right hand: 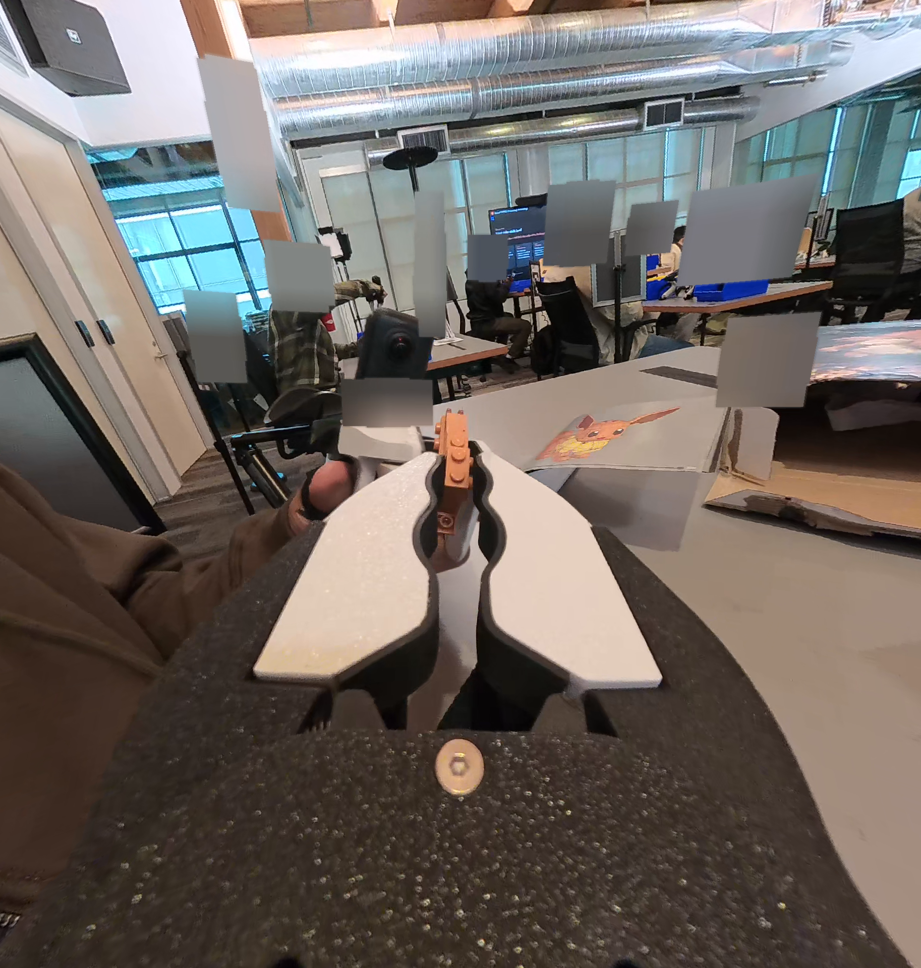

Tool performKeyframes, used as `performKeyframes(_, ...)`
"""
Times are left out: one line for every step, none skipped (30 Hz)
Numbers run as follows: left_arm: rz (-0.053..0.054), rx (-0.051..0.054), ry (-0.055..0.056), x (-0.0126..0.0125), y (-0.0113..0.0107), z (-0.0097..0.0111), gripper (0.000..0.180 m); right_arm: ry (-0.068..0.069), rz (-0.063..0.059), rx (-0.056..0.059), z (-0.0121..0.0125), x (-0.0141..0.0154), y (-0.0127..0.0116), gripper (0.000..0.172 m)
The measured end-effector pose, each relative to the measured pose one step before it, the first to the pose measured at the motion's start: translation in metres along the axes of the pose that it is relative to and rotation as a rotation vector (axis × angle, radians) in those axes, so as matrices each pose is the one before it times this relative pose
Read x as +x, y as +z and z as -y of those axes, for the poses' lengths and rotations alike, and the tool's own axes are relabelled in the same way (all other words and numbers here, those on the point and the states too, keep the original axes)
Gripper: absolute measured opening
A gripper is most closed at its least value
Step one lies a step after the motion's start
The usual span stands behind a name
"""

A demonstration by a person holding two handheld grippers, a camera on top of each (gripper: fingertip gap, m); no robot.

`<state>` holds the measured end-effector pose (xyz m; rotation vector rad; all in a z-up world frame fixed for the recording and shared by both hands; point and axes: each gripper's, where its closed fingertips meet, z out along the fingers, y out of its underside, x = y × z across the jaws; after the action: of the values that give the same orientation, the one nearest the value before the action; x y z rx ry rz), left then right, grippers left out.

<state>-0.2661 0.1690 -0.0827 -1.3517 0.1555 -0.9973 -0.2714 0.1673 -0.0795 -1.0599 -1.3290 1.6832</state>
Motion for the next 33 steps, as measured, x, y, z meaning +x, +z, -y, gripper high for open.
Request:
performKeyframes(-0.0096,0.0090,-0.0020,0.00167,0.00133,-0.00001,0.022,-0.0023,-0.0009,-0.0030,-0.00081,-0.00043,0.00050,0.010)
performKeyframes(-0.0011,0.0168,0.0023,0.00061,0.00049,0.00151,0.020,-0.0003,0.0000,0.0059,0.00086,0.00002,-0.00034,0.010)
performKeyframes(-0.0008,0.0122,0.0088,0.00044,-0.00016,0.00147,0.017,0.0047,0.0053,0.0036,0.00069,-0.00027,-0.00049,0.010)
performKeyframes(0.0040,0.0061,0.0063,-0.00037,-0.00015,0.00118,0.016,0.0067,0.0017,-0.0044,-0.00054,0.00032,0.00001,0.010)
performKeyframes(0.0102,-0.0042,0.0066,-0.00131,-0.00015,-0.00037,0.016,0.0016,-0.0039,-0.0063,-0.00093,0.00078,0.00014,0.010)
performKeyframes(0.0064,-0.0042,0.0031,-0.00080,-0.00039,-0.00016,0.016,-0.0050,-0.0013,-0.0076,-0.00075,-0.00002,0.00014,0.010)
performKeyframes(0.0000,-0.0053,0.0040,0.00029,-0.00044,-0.00025,0.015,-0.0106,-0.0009,-0.0058,-0.00029,-0.00040,-0.00007,0.010)
performKeyframes(0.0038,-0.0047,0.0067,-0.00010,-0.00013,-0.00029,0.015,-0.0098,-0.0045,-0.0049,-0.00031,0.00018,-0.00020,0.010)
performKeyframes(0.0116,-0.0030,0.0084,-0.00130,-0.00005,-0.00036,0.015,0.0011,-0.0075,-0.0008,0.00010,0.00136,-0.00046,0.010)
performKeyframes(0.0111,0.0154,0.0035,-0.00144,-0.00124,0.00219,0.015,0.0215,-0.0230,0.0255,0.00369,0.00488,-0.00275,0.009)
performKeyframes(-0.0040,0.0487,-0.0095,-0.00034,-0.00423,0.00794,0.015,0.0392,-0.0272,0.0490,0.00735,0.00827,-0.00591,0.009)
performKeyframes(-0.0032,0.0542,-0.0193,-0.00176,-0.00607,0.00989,0.015,0.0598,-0.0148,0.0543,0.00918,0.00932,-0.00749,0.009)
performKeyframes(0.0156,0.0339,-0.0255,-0.00546,-0.00613,0.00756,0.015,0.0675,-0.0016,0.0522,0.00987,0.00860,-0.00781,0.009)
performKeyframes(0.0281,0.0072,-0.0273,-0.00781,-0.00489,0.00348,0.015,0.0543,0.0076,0.0385,0.00858,0.00595,-0.00652,0.009)
performKeyframes(0.0073,0.0031,-0.0240,-0.00362,-0.00268,0.00205,0.015,0.0185,0.0033,0.0198,0.00594,0.00327,-0.00472,0.009)
performKeyframes(-0.0058,0.0070,-0.0107,0.00004,-0.00078,0.00125,0.015,-0.0242,-0.0192,-0.0006,0.00291,0.00307,-0.00290,0.009)
performKeyframes(-0.0038,-0.0012,0.0032,0.00095,0.00109,-0.00098,0.015,-0.0594,-0.0442,-0.0204,0.00043,0.00478,-0.00142,0.009)
performKeyframes(-0.0022,-0.0127,0.0068,0.00111,0.00216,-0.00298,0.015,-0.0842,-0.0712,-0.0360,-0.00031,0.00877,-0.00115,0.009)
performKeyframes(-0.0003,-0.0139,0.0057,0.00089,0.00218,-0.00322,0.015,-0.1021,-0.1040,-0.0463,0.00022,0.01539,-0.00167,0.010)
performKeyframes(0.0000,-0.0124,0.0037,0.00055,0.00169,-0.00278,0.015,-0.1073,-0.1310,-0.0505,0.00101,0.02255,-0.00243,0.010)
performKeyframes(0.0008,-0.0098,0.0026,0.00032,0.00122,-0.00219,0.015,-0.0902,-0.1434,-0.0539,0.00038,0.02798,-0.00209,0.010)
performKeyframes(0.0019,-0.0065,0.0010,-0.00009,0.00090,-0.00161,0.015,-0.0550,-0.1325,-0.0493,-0.00071,0.02960,-0.00041,0.010)
performKeyframes(0.0005,-0.0043,-0.0009,-0.00002,0.00071,-0.00088,0.015,-0.0144,-0.1022,-0.0334,-0.00082,0.02718,0.00218,0.010)
performKeyframes(0.0004,-0.0023,-0.0016,-0.00013,0.00046,-0.00046,0.015,0.0224,-0.0599,-0.0271,-0.00172,0.02208,0.00475,0.010)
performKeyframes(0.0020,-0.0008,-0.0013,-0.00039,0.00003,-0.00025,0.015,0.0426,-0.0245,-0.0357,-0.00438,0.01693,0.00687,0.012)
performKeyframes(0.0018,-0.0006,-0.0012,-0.00026,0.00000,-0.00016,0.015,0.0444,-0.0128,-0.0466,-0.00713,0.01406,0.00780,0.022)
performKeyframes(0.0012,0.0001,-0.0015,-0.00026,-0.00002,-0.00021,0.015,0.0397,-0.0118,-0.0495,-0.00898,0.01206,0.00750,0.029)
performKeyframes(0.0013,0.0006,-0.0018,-0.00038,-0.00009,-0.00003,0.015,0.0367,-0.0025,-0.0462,-0.00879,0.00805,0.00523,0.037)
performKeyframes(0.0016,0.0006,-0.0024,-0.00043,-0.00001,-0.00003,0.016,0.0259,0.0100,-0.0205,-0.00418,0.00303,0.00118,0.042)
performKeyframes(-0.0004,0.0000,-0.0023,0.00000,-0.00004,-0.00009,0.015,0.0095,-0.0009,0.0180,0.00163,0.00140,-0.00289,0.041)
performKeyframes(-0.0022,-0.0007,-0.0021,0.00015,0.00012,-0.00024,0.015,-0.0042,-0.0160,0.0379,0.00528,0.00158,-0.00559,0.040)
performKeyframes(-0.0013,-0.0011,-0.0019,0.00001,0.00009,-0.00029,0.016,-0.0111,-0.0167,0.0478,0.00746,0.00069,-0.00717,0.038)
performKeyframes(0.0005,-0.0010,-0.0023,-0.00019,0.00009,-0.00027,0.016,-0.0071,-0.0123,0.0520,0.00803,-0.00032,-0.00814,0.036)
